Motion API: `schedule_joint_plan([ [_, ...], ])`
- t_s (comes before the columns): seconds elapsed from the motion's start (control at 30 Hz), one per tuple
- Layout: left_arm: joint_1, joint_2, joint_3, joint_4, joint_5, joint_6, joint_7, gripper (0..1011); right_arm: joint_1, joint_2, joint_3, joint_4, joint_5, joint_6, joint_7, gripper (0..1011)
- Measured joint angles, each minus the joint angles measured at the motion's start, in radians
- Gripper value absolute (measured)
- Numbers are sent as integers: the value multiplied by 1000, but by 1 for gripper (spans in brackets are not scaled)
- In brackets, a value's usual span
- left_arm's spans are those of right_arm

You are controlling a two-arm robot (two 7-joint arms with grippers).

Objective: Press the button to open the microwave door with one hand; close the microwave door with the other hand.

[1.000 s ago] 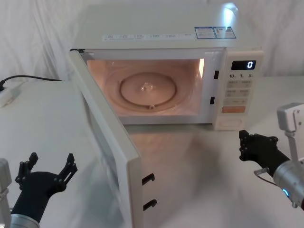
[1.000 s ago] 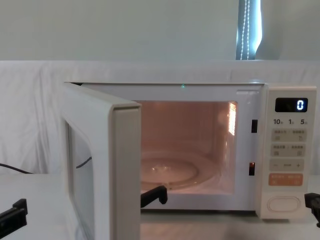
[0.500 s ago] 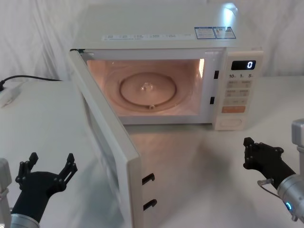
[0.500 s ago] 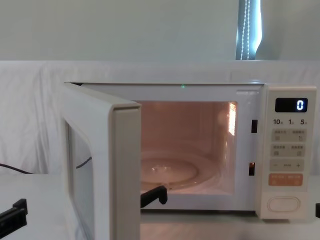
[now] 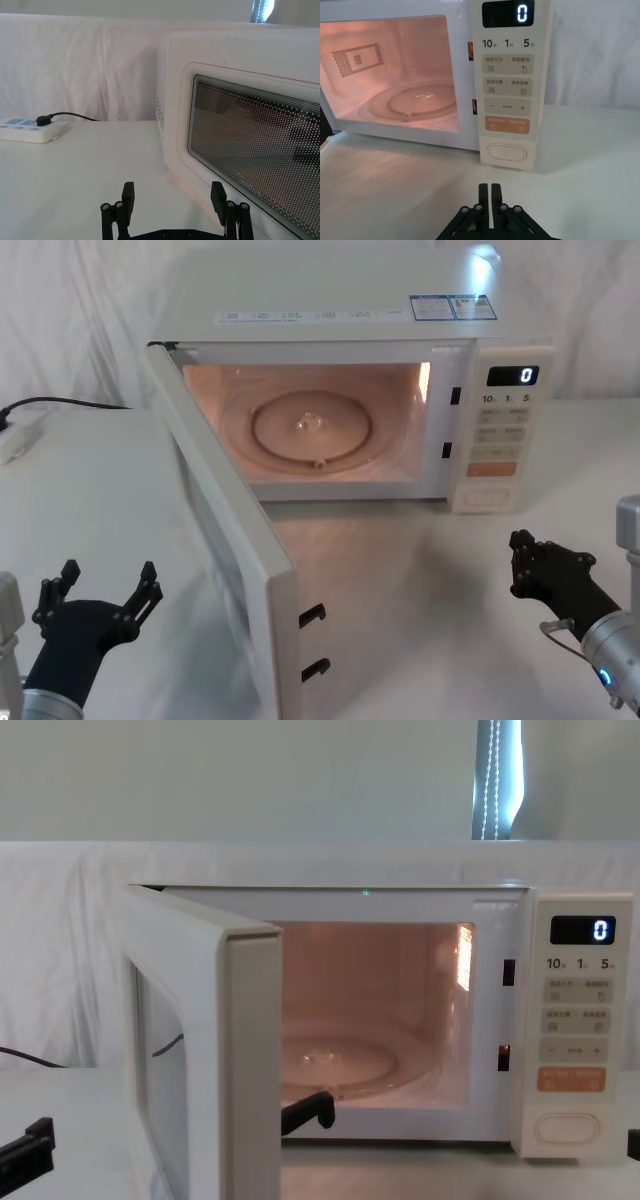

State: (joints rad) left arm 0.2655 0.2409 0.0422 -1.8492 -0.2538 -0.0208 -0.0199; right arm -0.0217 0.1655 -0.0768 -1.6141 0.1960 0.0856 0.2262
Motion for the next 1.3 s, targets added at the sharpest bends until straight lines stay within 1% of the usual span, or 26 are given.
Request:
schedule_joint_plan([
  [0.07, 0, 0, 0, 0, 0, 0, 0, 1001, 0, 0, 0, 0, -1, 1, 0, 59],
  [0.1, 0, 0, 0, 0, 0, 0, 0, 1001, 0, 0, 0, 0, -1, 1, 0, 106],
  [0.13, 0, 0, 0, 0, 0, 0, 0, 1001, 1, 0, 0, 0, -2, 2, 0, 123],
  [0.17, 0, 0, 0, 0, 0, 0, 0, 1001, 1, 0, 0, 0, -2, 2, 0, 171],
  [0.3, 0, 0, 0, 0, 0, 0, 0, 1001, 1, 1, 1, -1, -3, 3, 0, 244],
  [0.33, 0, 0, 0, 0, 0, 0, 0, 1001, 1, 1, 1, -1, -3, 4, 0, 301],
  [0.4, 0, 0, 0, 0, 0, 0, 0, 1001, 1, 1, 1, -1, -4, 4, 0, 379],
  [0.47, 0, 0, 0, 0, 0, 0, 0, 1001, 1, 1, 1, -1, -4, 5, 0, 417],
  [0.53, 0, 0, 0, 0, 0, 0, 0, 1001, 2, 1, 1, -1, -4, 5, 0, 499],
  [0.57, 0, 0, 0, 0, 0, 0, 0, 1001, 2, 1, 1, -1, -4, 5, 0, 516],
  [0.6, 0, 0, 0, 0, 0, 0, 0, 1001, 2, 1, 1, -1, -5, 5, 0, 556],
  [0.67, 0, 0, 0, 0, 0, 0, 0, 1001, 2, 1, 1, -2, -5, 5, 0, 593],
  [0.7, 0, 0, 0, 0, 0, 0, 0, 1001, 2, 1, 1, -2, -5, 6, 0, 645],
  [0.8, 0, 0, 0, 0, 0, 0, 0, 1001, 2, 1, 1, -2, -5, 6, 0, 718],
  [0.83, 0, 0, 0, 0, 0, 0, 0, 1001, 2, 1, 1, -2, -5, 6, 0, 773],
  [0.87, 0, 0, 0, 0, 0, 0, 0, 1001, 2, 1, 1, -2, -6, 6, 0, 781],
  [0.9, 0, 0, 0, 0, 0, 0, 0, 1001, 2, 1, 1, -2, -6, 6, 0, 846],
  [0.93, 0, 0, 0, 0, 0, 0, 0, 1001, 2, 1, 1, -2, -6, 6, 0, 846],
  [1.0, 0, 0, 0, 0, 0, 0, 0, 1001, 2, 1, 1, -2, -6, 6, 0, 896],
  [1.03, 0, 0, 0, 0, 0, 0, 0, 1001, 2, 1, 1, -2, -6, 7, 0, 942],
  [1.07, 0, 0, 0, 0, 0, 0, 0, 1001, 2, 1, 1, -2, -6, 7, 0, 950],
  [1.13, 0, 0, 0, 0, 0, 0, 0, 1001, 2, 1, 1, -2, -6, 7, 0, 1002],
  [1.3, 0, 0, 0, 0, 0, 0, 0, 1001, 2, 1, 1, -2, -6, 7, 0, 1002],
])
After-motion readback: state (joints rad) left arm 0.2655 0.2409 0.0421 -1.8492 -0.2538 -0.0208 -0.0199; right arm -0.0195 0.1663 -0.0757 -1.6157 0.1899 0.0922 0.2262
